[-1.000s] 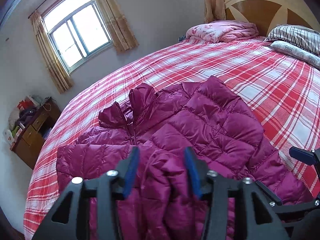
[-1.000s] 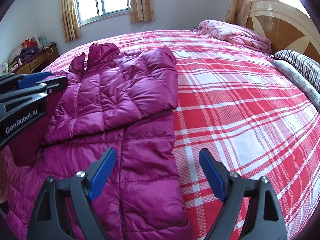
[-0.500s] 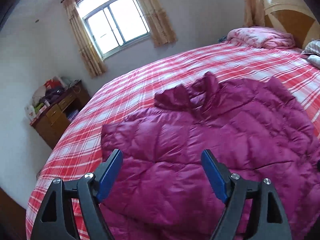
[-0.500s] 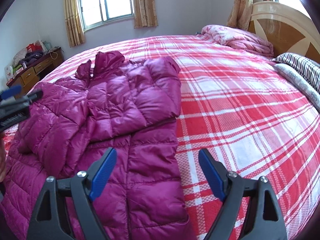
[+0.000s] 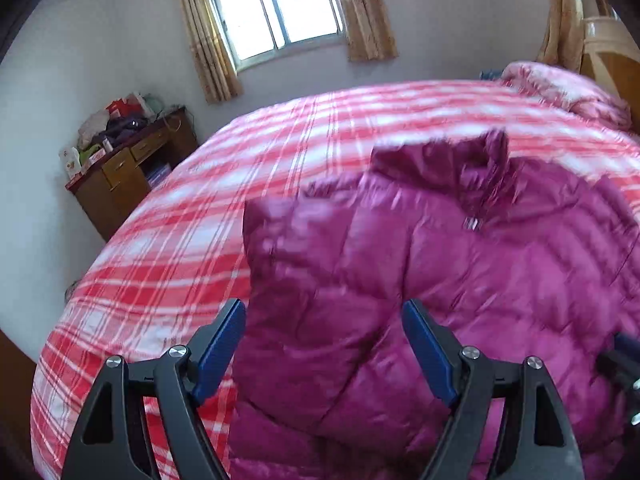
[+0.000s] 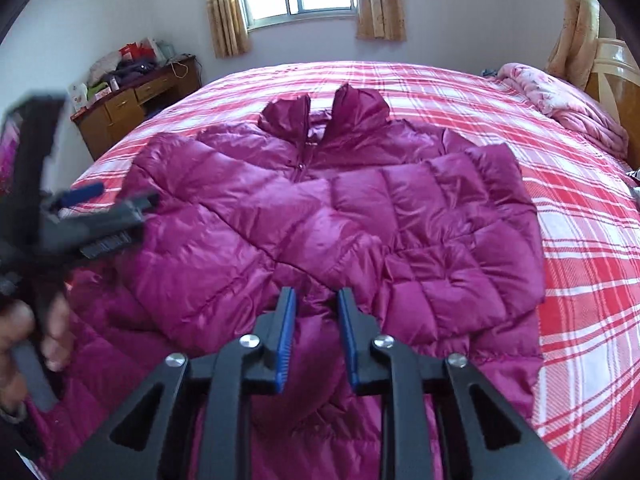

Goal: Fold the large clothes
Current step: 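Fold the held sleeve across the jacket body and release it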

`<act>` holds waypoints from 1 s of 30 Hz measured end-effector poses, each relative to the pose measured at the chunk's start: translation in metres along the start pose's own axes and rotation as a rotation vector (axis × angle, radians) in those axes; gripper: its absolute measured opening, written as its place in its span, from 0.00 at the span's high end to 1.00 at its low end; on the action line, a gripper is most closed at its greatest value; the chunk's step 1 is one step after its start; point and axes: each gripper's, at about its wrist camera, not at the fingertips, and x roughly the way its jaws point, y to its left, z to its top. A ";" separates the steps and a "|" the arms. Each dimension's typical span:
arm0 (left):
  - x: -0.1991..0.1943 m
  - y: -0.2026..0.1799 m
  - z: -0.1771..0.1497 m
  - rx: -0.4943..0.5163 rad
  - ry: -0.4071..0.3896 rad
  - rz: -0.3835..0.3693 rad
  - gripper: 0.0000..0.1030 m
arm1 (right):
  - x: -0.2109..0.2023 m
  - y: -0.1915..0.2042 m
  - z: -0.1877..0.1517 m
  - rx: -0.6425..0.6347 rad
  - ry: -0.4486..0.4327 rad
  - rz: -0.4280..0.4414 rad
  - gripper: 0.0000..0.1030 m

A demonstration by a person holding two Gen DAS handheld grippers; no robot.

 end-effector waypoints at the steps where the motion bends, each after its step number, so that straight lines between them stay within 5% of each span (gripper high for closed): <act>1: -0.004 -0.006 0.009 0.007 -0.014 -0.024 0.21 | 0.002 -0.002 -0.002 0.011 -0.003 0.005 0.76; 6: 0.022 -0.038 0.028 0.100 0.006 -0.033 0.21 | 0.004 -0.003 -0.007 0.016 -0.008 0.010 0.76; 10: 0.073 -0.025 0.023 0.063 0.108 -0.002 0.21 | 0.005 -0.008 -0.009 0.042 -0.004 0.026 0.76; 15: 0.103 -0.008 0.010 -0.035 0.187 -0.106 0.16 | 0.012 -0.003 -0.009 0.019 0.013 -0.014 0.77; 20: 0.117 0.002 0.005 -0.116 0.232 -0.188 0.11 | 0.013 -0.001 -0.010 0.002 0.019 -0.035 0.77; 30: 0.112 -0.002 0.004 -0.097 0.218 -0.167 0.10 | -0.007 0.006 0.013 0.008 -0.025 -0.128 0.72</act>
